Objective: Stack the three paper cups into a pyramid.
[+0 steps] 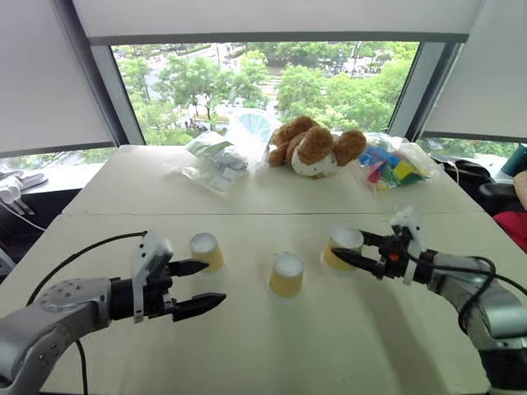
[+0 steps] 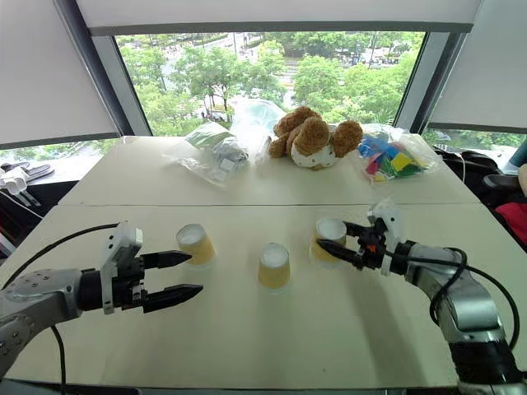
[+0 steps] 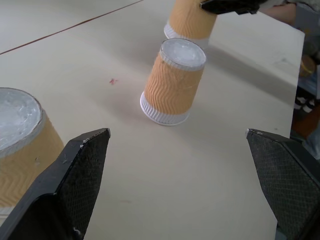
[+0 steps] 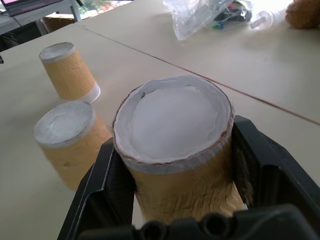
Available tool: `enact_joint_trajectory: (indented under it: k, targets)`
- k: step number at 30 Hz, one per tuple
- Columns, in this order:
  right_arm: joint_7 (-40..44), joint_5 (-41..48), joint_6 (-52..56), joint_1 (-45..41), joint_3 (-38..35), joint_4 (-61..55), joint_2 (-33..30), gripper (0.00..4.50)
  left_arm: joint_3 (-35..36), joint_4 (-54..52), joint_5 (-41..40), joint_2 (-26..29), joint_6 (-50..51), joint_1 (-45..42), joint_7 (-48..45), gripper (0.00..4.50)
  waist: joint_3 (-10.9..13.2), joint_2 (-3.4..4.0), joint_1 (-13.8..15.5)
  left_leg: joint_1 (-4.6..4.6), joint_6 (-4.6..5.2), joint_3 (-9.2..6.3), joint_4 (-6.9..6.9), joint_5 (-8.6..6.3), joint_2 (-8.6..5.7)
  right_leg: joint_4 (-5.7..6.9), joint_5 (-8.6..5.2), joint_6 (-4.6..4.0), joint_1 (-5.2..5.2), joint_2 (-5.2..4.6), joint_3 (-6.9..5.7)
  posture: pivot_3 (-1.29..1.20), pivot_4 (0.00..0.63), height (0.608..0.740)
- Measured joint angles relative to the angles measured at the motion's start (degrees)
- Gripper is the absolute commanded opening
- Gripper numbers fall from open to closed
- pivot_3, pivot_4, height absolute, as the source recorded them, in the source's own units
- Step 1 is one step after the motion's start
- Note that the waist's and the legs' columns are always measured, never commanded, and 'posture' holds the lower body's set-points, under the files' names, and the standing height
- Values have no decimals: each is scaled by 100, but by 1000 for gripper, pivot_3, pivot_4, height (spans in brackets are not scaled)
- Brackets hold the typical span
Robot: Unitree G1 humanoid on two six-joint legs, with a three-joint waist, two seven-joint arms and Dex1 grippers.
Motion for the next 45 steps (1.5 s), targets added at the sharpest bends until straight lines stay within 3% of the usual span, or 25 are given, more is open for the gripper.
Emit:
enact_joint_trajectory:
  k: [8,16,27,31,32,39,45]
  targets:
    - [33,-2,-37,279,291,-328,40,2244,-139,225,110,2,-8,-203,-174,4500,0,0,-18,0,0,1,1,0,-1,0,0,0,-1,3,-1,0,150,740]
    - [401,-351,-521,72,860,98,53,2244,-157,240,168,1,-4,-286,-180,4500,0,-1,-18,0,-1,0,2,1,-2,0,0,0,-1,4,-1,0,150,740]
    - [660,-638,-1036,-267,1098,824,171,2244,-151,189,170,-6,4,-215,-111,4500,0,-1,-19,0,-5,0,2,3,-2,1,0,0,-1,3,-1,0,150,740]
    - [697,-686,-1119,-334,1113,950,217,4229,-151,184,170,-6,4,-215,-63,4500,0,-2,-19,0,-8,-1,2,5,-1,2,0,0,-1,4,-1,0,150,740]
    - [699,-699,-1127,-334,1117,959,219,4447,-151,184,170,-6,4,-215,-59,4500,0,-2,-19,0,-8,0,2,5,-1,2,0,0,-1,3,-1,0,150,740]
    - [656,-771,-1068,-299,1058,882,159,4447,-136,198,205,-2,-9,-172,-70,4500,0,-1,-12,0,-7,0,2,5,-2,2,0,0,-1,2,-1,0,150,740]
    - [425,-335,-529,123,190,-22,-316,4447,15,610,483,8,-336,-143,-119,4500,0,-2,-3,-1,-6,-1,2,3,-2,1,0,0,0,2,-1,0,150,740]
